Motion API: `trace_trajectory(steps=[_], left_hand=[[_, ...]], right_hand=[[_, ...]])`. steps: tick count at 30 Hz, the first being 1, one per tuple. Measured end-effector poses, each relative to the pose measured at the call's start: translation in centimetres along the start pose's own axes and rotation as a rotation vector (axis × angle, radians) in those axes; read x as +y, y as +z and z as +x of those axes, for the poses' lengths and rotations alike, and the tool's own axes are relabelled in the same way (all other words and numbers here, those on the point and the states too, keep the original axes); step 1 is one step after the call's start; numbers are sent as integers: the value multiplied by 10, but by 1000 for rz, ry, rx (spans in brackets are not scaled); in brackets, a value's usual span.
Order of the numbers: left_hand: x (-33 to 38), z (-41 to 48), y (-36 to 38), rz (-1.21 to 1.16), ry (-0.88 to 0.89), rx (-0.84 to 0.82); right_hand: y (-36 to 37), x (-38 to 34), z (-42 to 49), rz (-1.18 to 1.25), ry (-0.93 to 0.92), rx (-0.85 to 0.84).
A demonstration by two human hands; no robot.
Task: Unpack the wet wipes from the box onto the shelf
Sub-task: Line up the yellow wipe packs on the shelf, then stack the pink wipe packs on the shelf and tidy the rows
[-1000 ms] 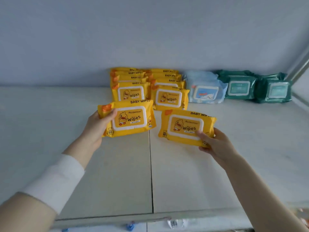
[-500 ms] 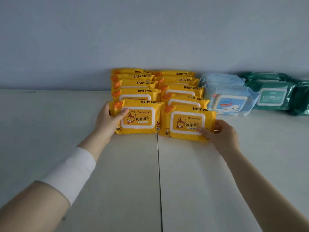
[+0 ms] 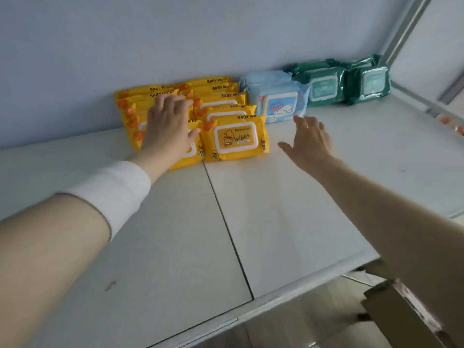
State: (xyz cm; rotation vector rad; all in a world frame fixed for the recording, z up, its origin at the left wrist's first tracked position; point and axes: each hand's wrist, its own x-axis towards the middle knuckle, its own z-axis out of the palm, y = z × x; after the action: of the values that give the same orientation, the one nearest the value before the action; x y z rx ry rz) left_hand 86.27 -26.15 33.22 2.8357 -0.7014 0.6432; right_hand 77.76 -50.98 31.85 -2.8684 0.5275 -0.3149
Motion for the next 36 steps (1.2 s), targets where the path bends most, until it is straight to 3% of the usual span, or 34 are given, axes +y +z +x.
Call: trace_trajectory(steps=[3,7,14,20,26,36], left_hand=[[71,18,-15,176,287,-203],[189,19,-29,338,521,-345],[422,-35,-36,224,767,-493],[598,-101,-14,120,985,-544],[716,-146,37,172,1166,-618],[844,-153,187,218,1263,-880]], right_hand=[[-29,38,-21,-289,-49,-52],[-68,116,-64,-414,43,-140],[-135,301,-185,-446,259,-258],[-163,467,-315,-470,575,-371],[-154,572,-395,-423,816,-456],[-55,697,-390,-281,906,-619]])
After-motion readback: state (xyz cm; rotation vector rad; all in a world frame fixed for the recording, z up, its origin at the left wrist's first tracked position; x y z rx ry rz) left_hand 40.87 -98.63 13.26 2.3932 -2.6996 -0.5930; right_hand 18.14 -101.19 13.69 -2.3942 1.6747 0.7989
